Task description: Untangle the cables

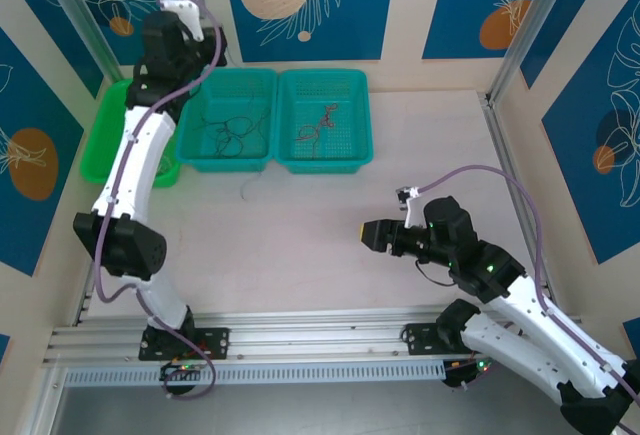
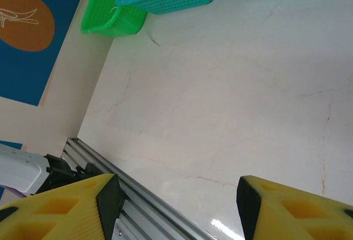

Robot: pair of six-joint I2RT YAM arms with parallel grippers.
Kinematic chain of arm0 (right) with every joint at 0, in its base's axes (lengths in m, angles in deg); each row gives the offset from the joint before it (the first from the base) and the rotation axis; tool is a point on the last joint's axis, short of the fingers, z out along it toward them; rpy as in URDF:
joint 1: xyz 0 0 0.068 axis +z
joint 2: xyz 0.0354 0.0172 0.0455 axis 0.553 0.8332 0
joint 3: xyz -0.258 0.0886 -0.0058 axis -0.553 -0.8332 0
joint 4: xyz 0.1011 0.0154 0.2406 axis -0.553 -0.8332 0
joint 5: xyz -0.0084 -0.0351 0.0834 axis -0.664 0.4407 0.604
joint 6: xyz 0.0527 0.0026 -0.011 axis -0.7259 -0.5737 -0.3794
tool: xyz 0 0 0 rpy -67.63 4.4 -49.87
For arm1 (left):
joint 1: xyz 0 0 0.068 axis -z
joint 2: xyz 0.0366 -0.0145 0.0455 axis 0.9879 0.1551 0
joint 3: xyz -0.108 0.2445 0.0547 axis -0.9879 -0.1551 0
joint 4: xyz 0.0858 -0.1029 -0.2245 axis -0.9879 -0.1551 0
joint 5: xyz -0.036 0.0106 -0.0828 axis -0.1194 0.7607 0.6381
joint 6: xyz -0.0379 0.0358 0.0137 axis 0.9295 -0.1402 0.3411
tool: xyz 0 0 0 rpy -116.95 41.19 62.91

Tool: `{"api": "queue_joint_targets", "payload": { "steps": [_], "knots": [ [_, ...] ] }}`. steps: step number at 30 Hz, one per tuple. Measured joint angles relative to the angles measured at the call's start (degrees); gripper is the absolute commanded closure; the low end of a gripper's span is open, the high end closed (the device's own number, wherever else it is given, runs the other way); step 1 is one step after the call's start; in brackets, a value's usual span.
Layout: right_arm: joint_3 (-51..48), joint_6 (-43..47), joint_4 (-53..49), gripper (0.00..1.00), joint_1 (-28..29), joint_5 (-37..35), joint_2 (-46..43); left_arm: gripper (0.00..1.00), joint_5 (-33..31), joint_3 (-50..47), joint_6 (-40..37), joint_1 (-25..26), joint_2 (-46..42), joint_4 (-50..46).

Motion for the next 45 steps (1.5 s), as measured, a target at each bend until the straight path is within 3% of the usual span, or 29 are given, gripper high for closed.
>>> {"api": "queue_joint_targets", "payload": {
  "steps": [7, 12, 23, 25, 29, 31, 40, 43, 45],
  "knots": [
    [0.20, 0.28, 0.55, 0.40, 0.00, -0.81, 1.92, 1.00, 1.36, 18.43, -0.87, -0.09, 5.22, -6.34],
    [0.42, 0.76, 0.66, 0.40, 0.00, -0.85, 4.35, 1.00, 1.20, 37.70, -1.75, -0.52, 14.10, -12.07],
    [0.70, 0.72, -0.28, 0.40, 0.00, -2.75, 3.85, 1.00, -5.99, 38.16, -1.84, -0.98, 28.57, -25.00],
    [0.72, 0.70, -0.70, 0.40, 0.00, -3.17, 3.58, 0.93, -8.26, 37.92, -1.84, -1.03, 31.69, -27.34],
    [0.74, 0.70, -1.27, 0.40, 0.00, -3.69, 3.41, 0.42, -10.27, 36.06, -1.36, -1.40, 36.17, -30.67],
    [0.83, 0.68, -1.62, 0.40, 0.00, -3.91, 3.39, 0.29, -9.99, 35.76, -1.20, -1.90, 37.51, -31.76],
    [2.21, -0.15, -7.10, 0.40, -0.02, -10.08, 2.14, 0.17, -1.88, 35.52, -1.70, -3.23, 34.80, -33.46],
    [2.25, 0.24, -9.22, 0.40, -0.48, -13.31, 1.14, 0.15, 1.57, 32.98, -2.16, -2.38, 29.35, -34.84],
    [2.25, 1.25, -10.51, 0.34, -1.29, -15.85, 0.68, 0.12, 2.99, 23.34, -2.80, -1.44, 20.92, -32.44]
  ]
}}
